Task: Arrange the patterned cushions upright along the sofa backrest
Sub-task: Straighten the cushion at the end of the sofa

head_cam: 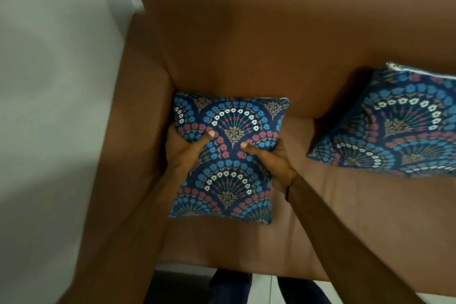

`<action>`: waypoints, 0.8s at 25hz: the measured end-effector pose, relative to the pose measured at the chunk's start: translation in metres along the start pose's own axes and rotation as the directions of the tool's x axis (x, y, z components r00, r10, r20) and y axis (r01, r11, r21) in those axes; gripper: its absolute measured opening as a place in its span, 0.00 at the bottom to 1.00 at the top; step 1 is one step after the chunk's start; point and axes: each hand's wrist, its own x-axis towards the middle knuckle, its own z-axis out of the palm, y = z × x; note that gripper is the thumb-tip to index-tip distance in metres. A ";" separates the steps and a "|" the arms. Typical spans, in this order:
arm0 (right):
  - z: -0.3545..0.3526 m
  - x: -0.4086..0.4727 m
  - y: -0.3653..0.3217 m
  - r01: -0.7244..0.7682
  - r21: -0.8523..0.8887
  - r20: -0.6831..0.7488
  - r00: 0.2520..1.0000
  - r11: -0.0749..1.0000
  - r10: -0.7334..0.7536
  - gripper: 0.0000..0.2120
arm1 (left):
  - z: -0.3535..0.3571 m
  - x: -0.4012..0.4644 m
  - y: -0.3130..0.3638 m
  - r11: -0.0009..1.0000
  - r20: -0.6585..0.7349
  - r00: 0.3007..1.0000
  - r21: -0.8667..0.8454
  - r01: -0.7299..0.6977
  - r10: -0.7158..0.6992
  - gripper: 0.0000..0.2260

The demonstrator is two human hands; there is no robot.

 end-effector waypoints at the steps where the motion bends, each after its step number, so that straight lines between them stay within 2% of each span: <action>1: -0.004 -0.004 -0.005 0.079 0.027 -0.061 0.995 0.997 -0.077 0.26 | -0.003 -0.007 0.007 0.996 -0.015 0.998 -0.052 -0.069 0.068 0.57; 3: -0.011 -0.007 -0.022 0.223 0.042 -0.125 0.968 0.974 -0.216 0.35 | -0.009 -0.017 0.025 0.968 -0.049 0.974 -0.107 -0.226 0.222 0.54; 5: -0.014 0.000 -0.043 0.336 -0.032 -0.083 0.938 0.941 -0.337 0.38 | -0.014 -0.015 0.043 0.921 -0.070 0.925 -0.089 -0.380 0.374 0.53; 7: -0.010 0.007 -0.060 0.368 -0.108 -0.017 0.928 0.923 -0.372 0.38 | -0.016 -0.007 0.055 0.894 -0.025 0.897 -0.070 -0.442 0.441 0.54; 11: -0.006 0.024 -0.061 0.328 -0.174 0.077 0.944 0.928 -0.320 0.29 | -0.020 -0.005 0.059 0.869 -0.028 0.869 -0.017 -0.495 0.494 0.52; 13: -0.002 0.028 -0.056 0.333 -0.172 0.094 0.942 0.927 -0.321 0.34 | -0.022 -0.008 0.056 0.871 -0.056 0.869 0.007 -0.492 0.491 0.52; 17: 0.008 0.027 -0.063 0.324 -0.207 0.011 0.944 0.923 -0.329 0.42 | -0.026 -0.006 0.054 0.882 -0.067 0.880 0.076 -0.465 0.470 0.57; 20: 0.003 0.012 -0.066 0.326 -0.192 0.012 0.944 0.926 -0.330 0.49 | -0.020 -0.014 0.050 0.905 -0.093 0.900 0.053 -0.422 0.425 0.58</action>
